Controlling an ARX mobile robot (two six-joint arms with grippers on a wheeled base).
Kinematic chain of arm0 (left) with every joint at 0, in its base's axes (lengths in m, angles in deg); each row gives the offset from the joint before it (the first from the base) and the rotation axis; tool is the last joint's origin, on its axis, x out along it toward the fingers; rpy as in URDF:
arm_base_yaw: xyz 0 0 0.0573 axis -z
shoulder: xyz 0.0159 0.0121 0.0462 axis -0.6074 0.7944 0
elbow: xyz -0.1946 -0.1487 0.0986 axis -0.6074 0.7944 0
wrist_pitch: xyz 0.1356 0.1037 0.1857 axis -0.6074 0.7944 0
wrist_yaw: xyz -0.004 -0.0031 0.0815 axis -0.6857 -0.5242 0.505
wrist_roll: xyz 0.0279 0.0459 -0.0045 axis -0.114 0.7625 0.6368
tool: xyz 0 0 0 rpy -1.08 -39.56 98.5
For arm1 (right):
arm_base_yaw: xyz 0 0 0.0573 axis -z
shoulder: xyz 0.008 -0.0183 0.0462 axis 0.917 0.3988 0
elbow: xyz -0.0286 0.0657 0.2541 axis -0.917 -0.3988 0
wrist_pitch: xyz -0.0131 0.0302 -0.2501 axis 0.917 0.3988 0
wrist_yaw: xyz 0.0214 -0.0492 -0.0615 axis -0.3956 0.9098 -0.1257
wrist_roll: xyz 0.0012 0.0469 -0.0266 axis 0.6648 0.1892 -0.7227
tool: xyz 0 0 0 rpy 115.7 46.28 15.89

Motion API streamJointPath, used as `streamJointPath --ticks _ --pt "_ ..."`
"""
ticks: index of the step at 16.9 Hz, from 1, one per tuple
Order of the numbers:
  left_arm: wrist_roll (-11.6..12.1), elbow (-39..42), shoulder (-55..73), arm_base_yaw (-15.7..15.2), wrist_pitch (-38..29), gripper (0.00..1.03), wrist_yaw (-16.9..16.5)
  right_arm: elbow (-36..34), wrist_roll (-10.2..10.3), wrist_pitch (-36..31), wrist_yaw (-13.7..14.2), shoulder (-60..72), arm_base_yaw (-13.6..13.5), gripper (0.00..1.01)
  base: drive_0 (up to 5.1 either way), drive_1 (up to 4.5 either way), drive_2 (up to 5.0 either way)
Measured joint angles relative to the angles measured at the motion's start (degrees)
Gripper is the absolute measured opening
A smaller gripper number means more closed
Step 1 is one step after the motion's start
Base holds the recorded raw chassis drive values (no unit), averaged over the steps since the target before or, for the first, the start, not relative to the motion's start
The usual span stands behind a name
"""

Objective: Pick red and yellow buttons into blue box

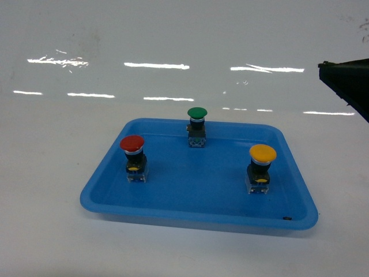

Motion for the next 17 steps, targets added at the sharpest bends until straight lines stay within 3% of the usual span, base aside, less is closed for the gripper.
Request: streamJointPath --ticks 4,9,12,17 --pt "0.00 0.00 0.00 0.00 -0.02 0.98 0.02 1.62 -2.40 1.14 0.42 4.44 -0.98 0.98 0.0 0.00 0.0" --pt "0.00 0.00 0.00 0.00 0.00 0.98 0.00 1.75 -2.67 0.28 -0.02 4.42 -0.96 0.98 0.0 0.00 0.0" --pt "0.00 0.00 0.00 0.00 0.00 0.98 0.00 1.42 -4.79 -5.14 -1.14 9.42 1.75 0.98 0.0 0.00 0.0" --pt "0.00 0.00 0.00 0.00 0.00 0.98 0.00 2.62 -6.62 -6.71 -0.72 17.53 -0.11 0.98 0.0 0.00 0.0"
